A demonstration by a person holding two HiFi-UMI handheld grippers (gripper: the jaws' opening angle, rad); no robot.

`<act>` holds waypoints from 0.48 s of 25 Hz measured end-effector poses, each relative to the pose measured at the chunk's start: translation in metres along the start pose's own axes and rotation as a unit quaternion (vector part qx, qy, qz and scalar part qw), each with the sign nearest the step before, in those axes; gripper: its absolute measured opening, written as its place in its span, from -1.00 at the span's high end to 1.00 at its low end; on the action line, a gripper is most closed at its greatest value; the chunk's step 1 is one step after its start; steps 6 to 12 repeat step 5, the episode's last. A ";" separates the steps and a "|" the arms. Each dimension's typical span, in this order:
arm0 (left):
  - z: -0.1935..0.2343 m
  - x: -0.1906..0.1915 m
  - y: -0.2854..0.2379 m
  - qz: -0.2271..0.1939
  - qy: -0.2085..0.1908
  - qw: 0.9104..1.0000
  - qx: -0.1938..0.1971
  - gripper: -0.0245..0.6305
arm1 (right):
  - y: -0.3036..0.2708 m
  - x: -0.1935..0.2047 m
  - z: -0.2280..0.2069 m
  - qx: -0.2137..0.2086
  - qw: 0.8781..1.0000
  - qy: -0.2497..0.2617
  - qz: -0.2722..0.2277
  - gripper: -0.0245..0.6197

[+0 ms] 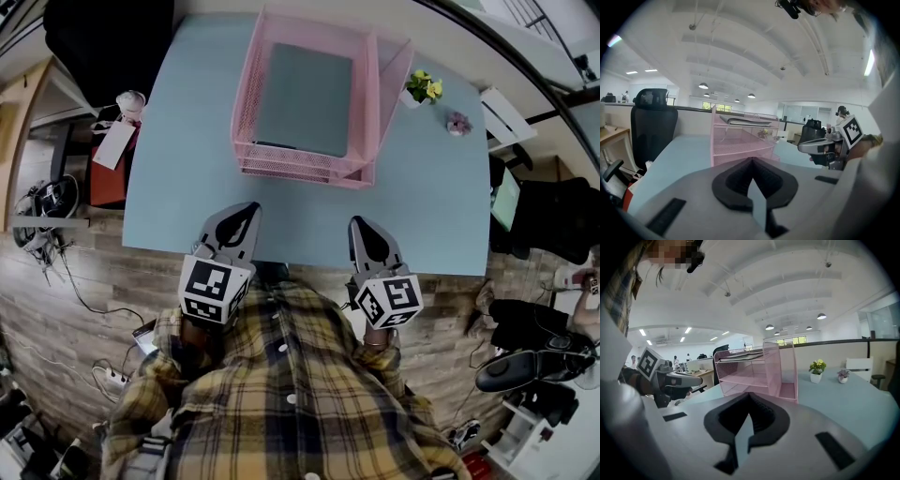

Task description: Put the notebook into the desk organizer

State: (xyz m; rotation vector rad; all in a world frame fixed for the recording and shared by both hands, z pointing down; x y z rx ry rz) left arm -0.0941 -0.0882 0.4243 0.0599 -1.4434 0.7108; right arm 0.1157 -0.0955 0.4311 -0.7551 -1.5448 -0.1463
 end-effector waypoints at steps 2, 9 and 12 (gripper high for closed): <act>0.001 -0.002 -0.001 -0.002 -0.005 1.000 0.001 0.95 | 0.000 0.000 -0.001 0.001 1.000 0.001 0.000 0.92; 0.004 -0.006 -0.003 -0.005 -0.013 1.000 0.005 0.95 | -0.001 0.000 -0.002 0.002 1.000 0.002 -0.001 0.92; 0.004 -0.006 -0.003 -0.005 -0.013 1.000 0.005 0.95 | -0.001 0.000 -0.002 0.002 1.000 0.002 -0.001 0.92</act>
Point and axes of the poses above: the fingertips, and each gripper's own axes: y backward along the fingers, z to its left, x out of its underside, the point moved 3 cm from there along y, backward along the fingers
